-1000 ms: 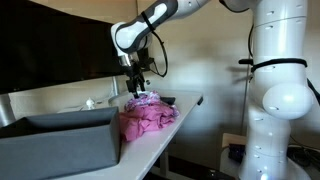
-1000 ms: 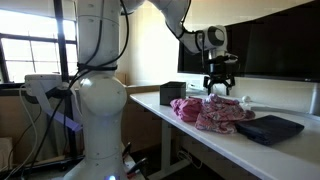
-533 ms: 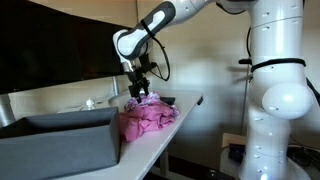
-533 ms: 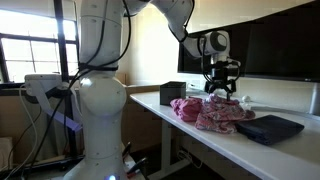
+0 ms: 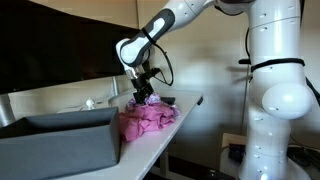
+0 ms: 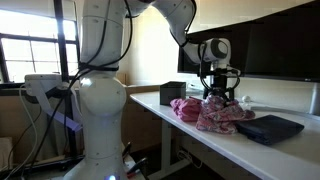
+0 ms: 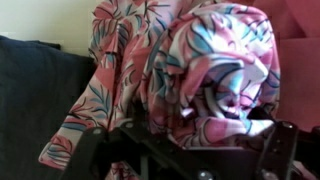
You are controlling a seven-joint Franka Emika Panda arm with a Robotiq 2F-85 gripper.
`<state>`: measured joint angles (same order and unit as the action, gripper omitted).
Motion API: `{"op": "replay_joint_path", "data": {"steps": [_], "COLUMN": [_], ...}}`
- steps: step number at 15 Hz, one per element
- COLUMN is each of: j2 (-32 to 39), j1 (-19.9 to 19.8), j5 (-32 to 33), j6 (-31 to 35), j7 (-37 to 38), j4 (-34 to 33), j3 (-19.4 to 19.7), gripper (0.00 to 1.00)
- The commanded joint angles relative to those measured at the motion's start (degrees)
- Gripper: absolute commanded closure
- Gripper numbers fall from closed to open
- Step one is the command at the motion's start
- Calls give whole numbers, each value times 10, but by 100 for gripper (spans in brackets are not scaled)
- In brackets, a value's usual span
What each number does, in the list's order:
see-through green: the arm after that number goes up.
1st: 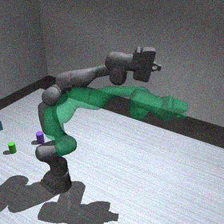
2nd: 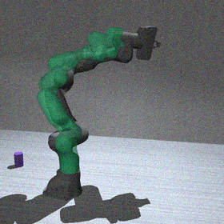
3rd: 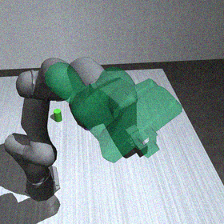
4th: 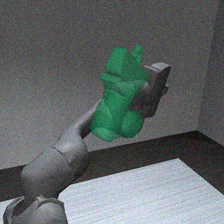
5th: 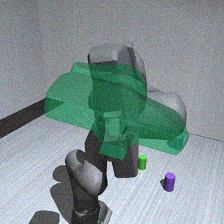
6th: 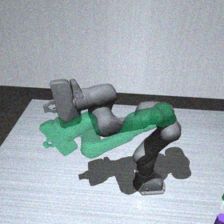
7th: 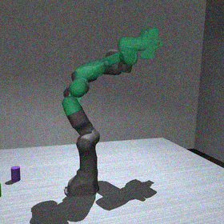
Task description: Pick up one cloth and put it in the box
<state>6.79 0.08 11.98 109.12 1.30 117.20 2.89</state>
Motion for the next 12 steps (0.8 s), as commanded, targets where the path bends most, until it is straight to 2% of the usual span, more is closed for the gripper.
{"op": "replay_joint_path", "data": {"steps": [1,5,9,12], "j2": [14,14,15,9], "j1": [-3,-5,-4,-3], "j5": [-6,-15,-16,-15], "j6": [-20,-38,-72,-96], "j7": [7,1,6,13], "j4": [-8,-12,-47,-66], "j3": [-6,-6,-7,-7], "gripper": [33,60,84,89]}}
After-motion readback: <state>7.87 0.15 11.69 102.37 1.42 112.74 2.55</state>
